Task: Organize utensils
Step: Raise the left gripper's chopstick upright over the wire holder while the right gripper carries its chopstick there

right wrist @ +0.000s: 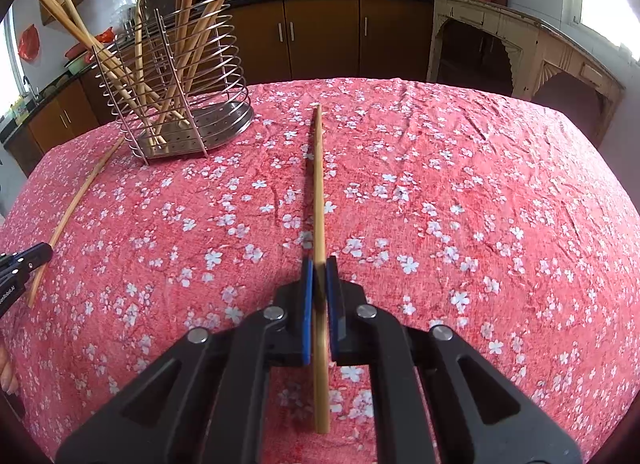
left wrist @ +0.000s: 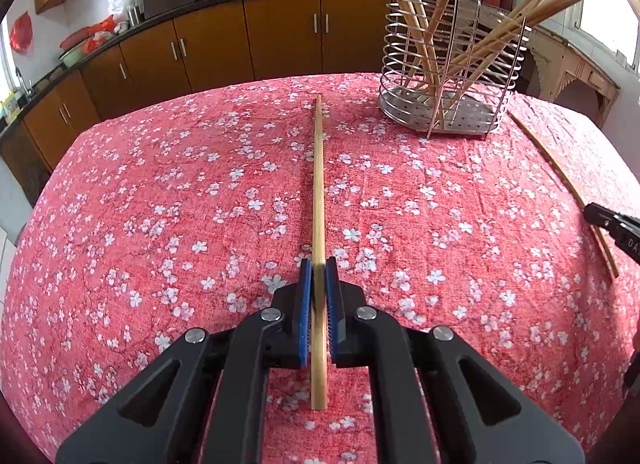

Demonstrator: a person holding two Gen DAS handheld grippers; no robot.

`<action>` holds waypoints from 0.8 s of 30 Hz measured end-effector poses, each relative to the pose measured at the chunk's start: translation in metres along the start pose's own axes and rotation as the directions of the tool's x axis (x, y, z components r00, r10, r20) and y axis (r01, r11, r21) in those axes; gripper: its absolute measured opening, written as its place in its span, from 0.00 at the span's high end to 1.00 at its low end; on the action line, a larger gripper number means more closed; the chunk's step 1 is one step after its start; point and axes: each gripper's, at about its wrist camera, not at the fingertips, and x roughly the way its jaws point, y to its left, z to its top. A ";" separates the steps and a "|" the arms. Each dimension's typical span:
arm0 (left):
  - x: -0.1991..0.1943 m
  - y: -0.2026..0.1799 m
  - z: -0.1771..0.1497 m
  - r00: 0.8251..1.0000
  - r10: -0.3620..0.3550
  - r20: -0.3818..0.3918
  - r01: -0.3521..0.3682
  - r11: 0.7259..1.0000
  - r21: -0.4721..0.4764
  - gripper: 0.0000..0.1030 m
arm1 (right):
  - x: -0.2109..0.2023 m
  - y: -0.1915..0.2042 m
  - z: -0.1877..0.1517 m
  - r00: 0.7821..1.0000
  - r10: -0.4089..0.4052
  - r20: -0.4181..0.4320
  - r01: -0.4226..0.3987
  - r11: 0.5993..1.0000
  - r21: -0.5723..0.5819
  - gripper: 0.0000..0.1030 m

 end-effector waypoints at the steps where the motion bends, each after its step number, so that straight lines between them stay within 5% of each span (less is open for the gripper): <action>1: -0.003 0.001 -0.001 1.000 -0.004 0.009 0.004 1.000 0.002 0.93 | -0.002 -0.001 -0.001 1.000 0.003 0.003 -0.003 1.000 0.003 0.93; 18: -0.089 0.018 0.010 0.960 -0.090 0.267 0.100 0.995 -0.024 0.93 | -0.092 -0.011 0.010 0.968 0.001 0.249 0.006 1.000 -0.030 0.93; 24: -0.086 0.016 0.012 0.964 -0.070 0.257 0.075 0.997 -0.011 0.93 | -0.082 -0.010 0.012 0.984 -0.024 0.177 0.033 0.998 -0.047 0.93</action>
